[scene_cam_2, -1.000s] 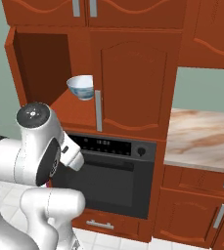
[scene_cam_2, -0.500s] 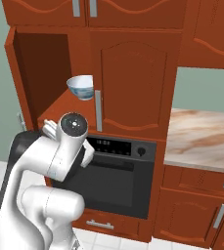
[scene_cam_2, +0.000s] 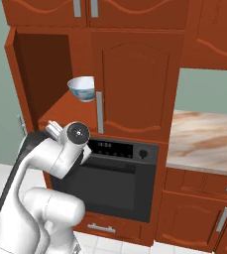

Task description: Move the bowls from the cabinet to the plates on the dining table.

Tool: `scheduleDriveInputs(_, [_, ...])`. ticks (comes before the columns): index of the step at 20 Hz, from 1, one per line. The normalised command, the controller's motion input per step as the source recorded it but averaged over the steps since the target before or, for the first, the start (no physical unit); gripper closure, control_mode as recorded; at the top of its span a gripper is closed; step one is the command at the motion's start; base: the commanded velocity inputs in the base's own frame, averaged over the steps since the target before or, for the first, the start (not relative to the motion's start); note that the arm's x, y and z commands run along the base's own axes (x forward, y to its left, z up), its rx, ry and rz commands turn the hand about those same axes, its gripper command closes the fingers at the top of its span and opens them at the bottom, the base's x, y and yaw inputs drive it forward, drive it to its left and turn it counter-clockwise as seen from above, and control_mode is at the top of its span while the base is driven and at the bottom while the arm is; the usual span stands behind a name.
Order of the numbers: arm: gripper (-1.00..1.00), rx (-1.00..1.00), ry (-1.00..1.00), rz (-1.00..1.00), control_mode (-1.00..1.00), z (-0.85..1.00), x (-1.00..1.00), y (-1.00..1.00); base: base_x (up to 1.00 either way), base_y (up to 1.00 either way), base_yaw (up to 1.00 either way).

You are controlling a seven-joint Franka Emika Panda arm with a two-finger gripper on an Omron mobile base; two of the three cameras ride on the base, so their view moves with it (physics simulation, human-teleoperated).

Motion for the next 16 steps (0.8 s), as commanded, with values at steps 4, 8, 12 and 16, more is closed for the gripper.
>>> scheduleDriveInputs(4, [-1.00,0.07,-0.02,0.00,-1.00,-0.24,0.57,0.41,0.00,0.00,0.00])
scheduleDriveInputs(8, [-1.00,0.09,0.02,0.02,-1.00,-0.22,0.53,0.28,0.00,0.00,0.00])
scheduleDriveInputs(12, [-1.00,0.11,0.11,0.11,-1.00,-0.19,0.47,0.05,0.00,0.00,0.00])
scheduleDriveInputs(16, [-1.00,0.12,0.16,0.18,-1.00,-0.17,0.35,0.00,0.00,0.00,0.00])
